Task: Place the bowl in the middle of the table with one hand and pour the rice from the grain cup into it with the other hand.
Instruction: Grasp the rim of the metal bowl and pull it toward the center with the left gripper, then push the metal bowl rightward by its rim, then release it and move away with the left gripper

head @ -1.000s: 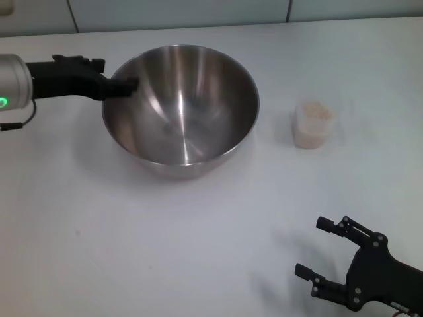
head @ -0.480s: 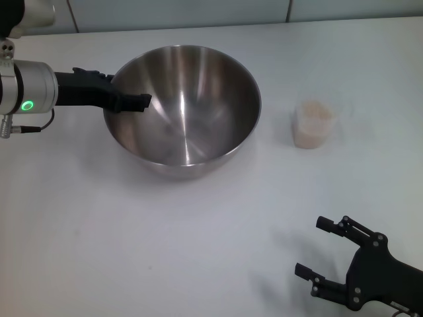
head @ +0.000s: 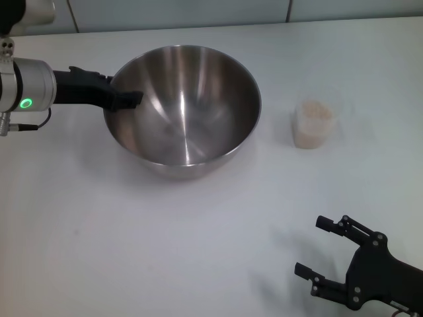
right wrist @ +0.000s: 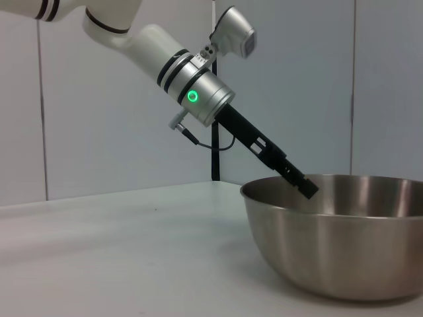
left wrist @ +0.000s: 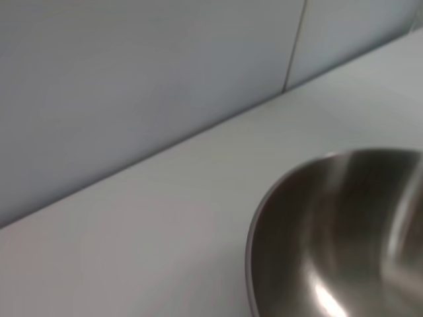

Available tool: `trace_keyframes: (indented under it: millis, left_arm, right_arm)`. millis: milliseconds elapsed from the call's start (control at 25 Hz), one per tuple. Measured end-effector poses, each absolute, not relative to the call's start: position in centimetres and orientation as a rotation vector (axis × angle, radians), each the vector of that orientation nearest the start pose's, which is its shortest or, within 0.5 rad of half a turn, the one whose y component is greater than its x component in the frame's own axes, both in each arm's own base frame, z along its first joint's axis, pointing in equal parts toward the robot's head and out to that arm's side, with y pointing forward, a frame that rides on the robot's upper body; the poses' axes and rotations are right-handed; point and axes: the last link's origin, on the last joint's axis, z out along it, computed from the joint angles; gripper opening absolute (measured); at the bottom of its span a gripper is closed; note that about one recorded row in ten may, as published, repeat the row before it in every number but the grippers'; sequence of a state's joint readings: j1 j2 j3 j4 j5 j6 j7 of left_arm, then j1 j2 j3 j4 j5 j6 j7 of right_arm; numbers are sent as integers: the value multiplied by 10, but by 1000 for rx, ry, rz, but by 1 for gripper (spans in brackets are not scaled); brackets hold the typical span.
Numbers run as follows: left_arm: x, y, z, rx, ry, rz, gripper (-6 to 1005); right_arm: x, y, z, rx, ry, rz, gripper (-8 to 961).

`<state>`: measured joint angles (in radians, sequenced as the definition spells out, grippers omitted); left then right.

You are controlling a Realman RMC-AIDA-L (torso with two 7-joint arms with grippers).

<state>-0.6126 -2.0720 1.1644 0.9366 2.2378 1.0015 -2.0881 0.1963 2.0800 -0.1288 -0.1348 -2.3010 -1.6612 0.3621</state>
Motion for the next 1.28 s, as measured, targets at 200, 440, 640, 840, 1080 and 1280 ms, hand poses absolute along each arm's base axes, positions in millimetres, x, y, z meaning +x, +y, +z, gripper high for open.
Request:
trace_keyframes:
  millis: [200, 440, 640, 840, 1080, 1280]
  left_arm:
    - [-221, 415, -10, -2478, -784, -53, 570]
    - [-218, 417, -11, -2496, -777, -35, 379]
    - [-215, 418, -10, -2505, -781, -42, 193]
    - [-207, 422, -1, -2521, -853, -100, 82]
    - [-201, 428, 6, -2567, -968, -119, 47]
    - [-194, 420, -1, -2656, -987, -98, 48]
  right_arm:
    - [339, 167, -57, -2434, 315, 825, 828]
    - [339, 167, -57, -2434, 315, 826, 828]
    - [339, 167, -57, -2434, 315, 826, 829]
    - [339, 167, -57, -2434, 314, 826, 829]
    - [339, 167, -57, -2434, 315, 828, 829]
    - [339, 167, -57, -2434, 314, 829, 828]
